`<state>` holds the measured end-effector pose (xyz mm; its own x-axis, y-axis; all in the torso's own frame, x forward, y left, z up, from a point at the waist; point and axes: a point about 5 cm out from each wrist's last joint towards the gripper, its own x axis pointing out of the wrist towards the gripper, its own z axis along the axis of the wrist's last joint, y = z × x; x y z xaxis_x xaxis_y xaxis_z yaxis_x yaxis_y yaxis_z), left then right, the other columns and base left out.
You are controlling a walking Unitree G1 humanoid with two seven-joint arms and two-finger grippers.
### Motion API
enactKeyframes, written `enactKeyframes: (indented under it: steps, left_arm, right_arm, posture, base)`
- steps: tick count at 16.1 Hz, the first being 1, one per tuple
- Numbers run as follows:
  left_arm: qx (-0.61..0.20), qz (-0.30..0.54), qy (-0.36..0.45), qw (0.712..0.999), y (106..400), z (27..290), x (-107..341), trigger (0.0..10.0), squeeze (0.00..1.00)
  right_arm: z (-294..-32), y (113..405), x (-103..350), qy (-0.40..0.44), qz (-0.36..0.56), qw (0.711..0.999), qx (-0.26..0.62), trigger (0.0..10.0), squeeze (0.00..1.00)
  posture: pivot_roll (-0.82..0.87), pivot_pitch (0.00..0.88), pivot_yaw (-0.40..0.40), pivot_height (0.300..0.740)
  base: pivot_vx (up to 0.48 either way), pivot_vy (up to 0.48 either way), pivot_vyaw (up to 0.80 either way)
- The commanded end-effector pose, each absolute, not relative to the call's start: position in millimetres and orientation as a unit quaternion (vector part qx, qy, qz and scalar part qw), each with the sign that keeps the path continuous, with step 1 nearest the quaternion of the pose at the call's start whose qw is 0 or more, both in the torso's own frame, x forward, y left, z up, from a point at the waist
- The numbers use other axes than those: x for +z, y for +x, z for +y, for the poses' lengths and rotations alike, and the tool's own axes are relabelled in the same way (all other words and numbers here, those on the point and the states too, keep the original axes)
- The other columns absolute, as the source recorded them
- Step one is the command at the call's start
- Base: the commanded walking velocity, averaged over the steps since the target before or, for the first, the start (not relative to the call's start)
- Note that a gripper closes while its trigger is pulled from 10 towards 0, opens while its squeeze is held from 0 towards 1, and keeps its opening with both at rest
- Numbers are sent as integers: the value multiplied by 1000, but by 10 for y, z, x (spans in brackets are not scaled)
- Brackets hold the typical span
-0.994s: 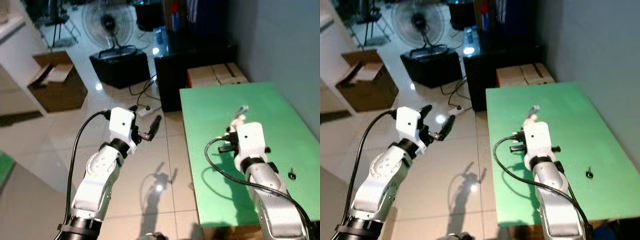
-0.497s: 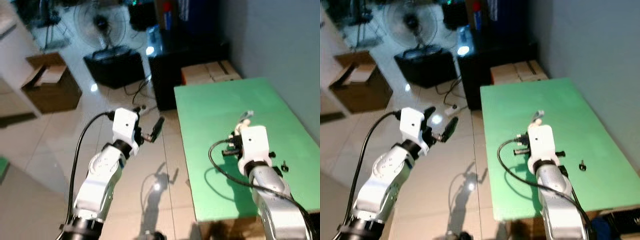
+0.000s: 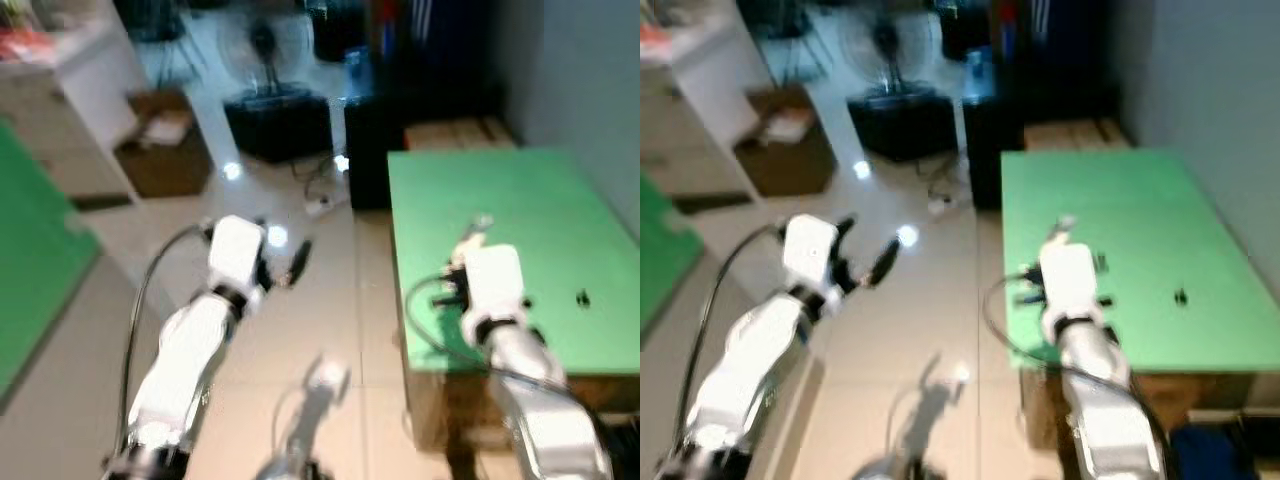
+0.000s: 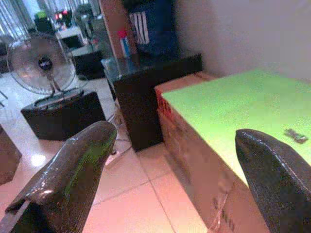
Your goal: Hang keys on a hook
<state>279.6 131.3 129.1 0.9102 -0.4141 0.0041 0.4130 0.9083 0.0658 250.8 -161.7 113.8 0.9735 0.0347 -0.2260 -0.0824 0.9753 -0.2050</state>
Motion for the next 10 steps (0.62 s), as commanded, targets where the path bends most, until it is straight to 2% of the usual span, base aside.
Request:
enactKeyframes:
  steps: [1,4,10]
  left_arm:
    - [-207,-21,38,977,2826,1337,1371,10000,0]
    - [-194,-20,37,980,2783,1346,1363,10000,0]
    - [-87,-11,31,996,2673,1500,1235,10000,0]
  right_arm:
    - [-1577,2518,1175,-100,100,989,39,10000,0]
    - [-1557,2543,1160,-103,102,988,60,10000,0]
    - [-1464,2621,1199,-107,90,979,148,10000,0]
  posture:
    - [-131,0,124,740]
    - [-118,0,110,740]
    - [-71,0,-27,740]
  base:
    - [0,0,800]
    - [0,0,800]
    - [0,0,800]
